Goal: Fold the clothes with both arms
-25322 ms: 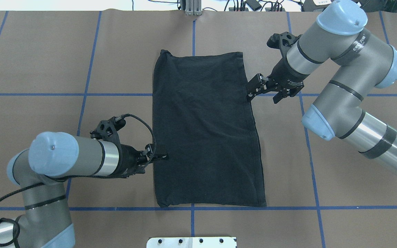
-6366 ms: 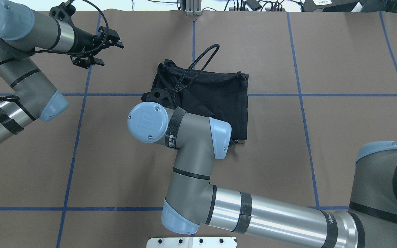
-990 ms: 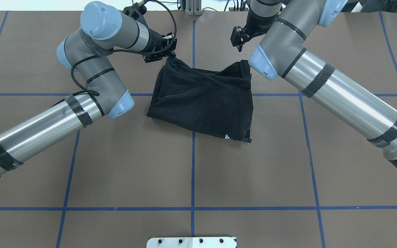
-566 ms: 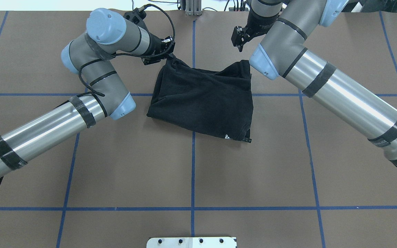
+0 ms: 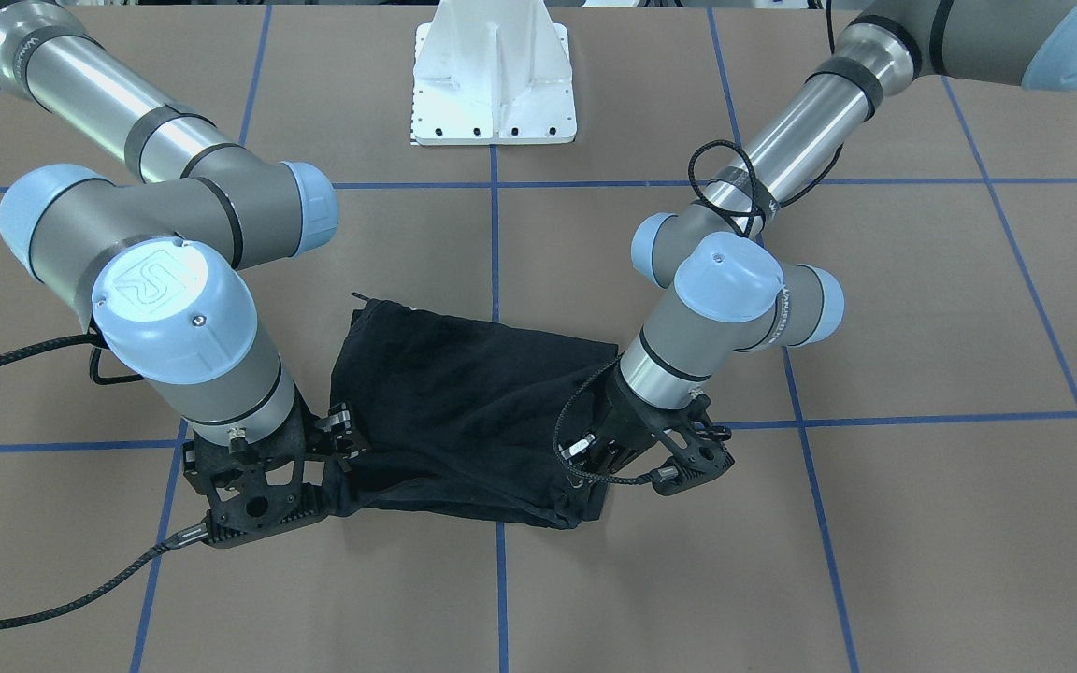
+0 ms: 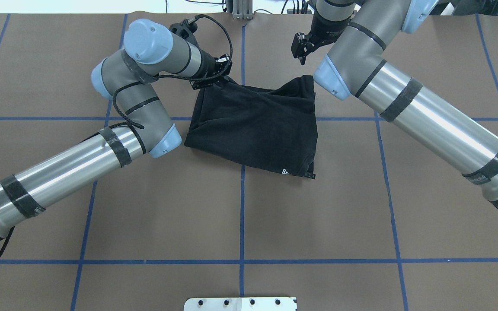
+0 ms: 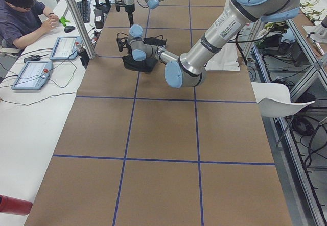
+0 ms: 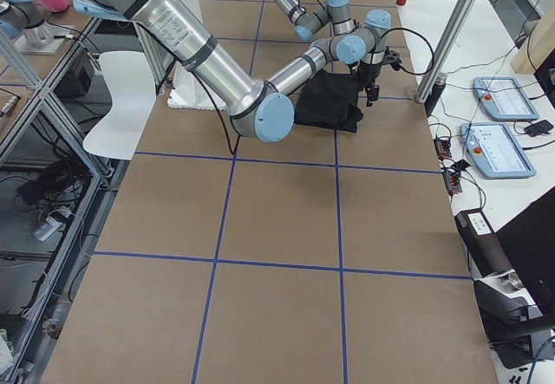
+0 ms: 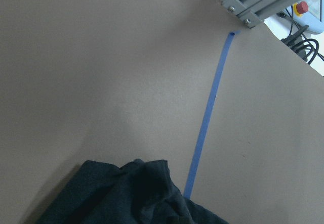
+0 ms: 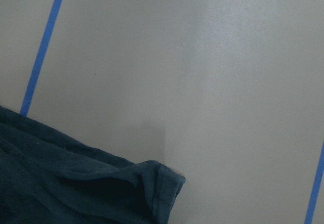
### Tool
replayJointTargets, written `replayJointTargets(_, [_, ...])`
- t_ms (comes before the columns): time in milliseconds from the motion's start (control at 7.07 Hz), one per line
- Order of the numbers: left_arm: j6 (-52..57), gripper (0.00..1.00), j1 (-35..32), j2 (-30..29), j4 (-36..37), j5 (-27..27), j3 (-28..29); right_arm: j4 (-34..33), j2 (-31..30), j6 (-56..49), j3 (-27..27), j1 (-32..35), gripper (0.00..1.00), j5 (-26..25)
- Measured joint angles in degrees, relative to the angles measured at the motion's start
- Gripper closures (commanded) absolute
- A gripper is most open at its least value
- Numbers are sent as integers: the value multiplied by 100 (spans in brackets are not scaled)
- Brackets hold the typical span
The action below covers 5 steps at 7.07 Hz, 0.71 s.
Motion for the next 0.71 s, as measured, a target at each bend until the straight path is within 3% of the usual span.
replayJointTargets(707, [93,100,-189,-82,-394,205,754,-2,-22,0,-8,-3,0,-4])
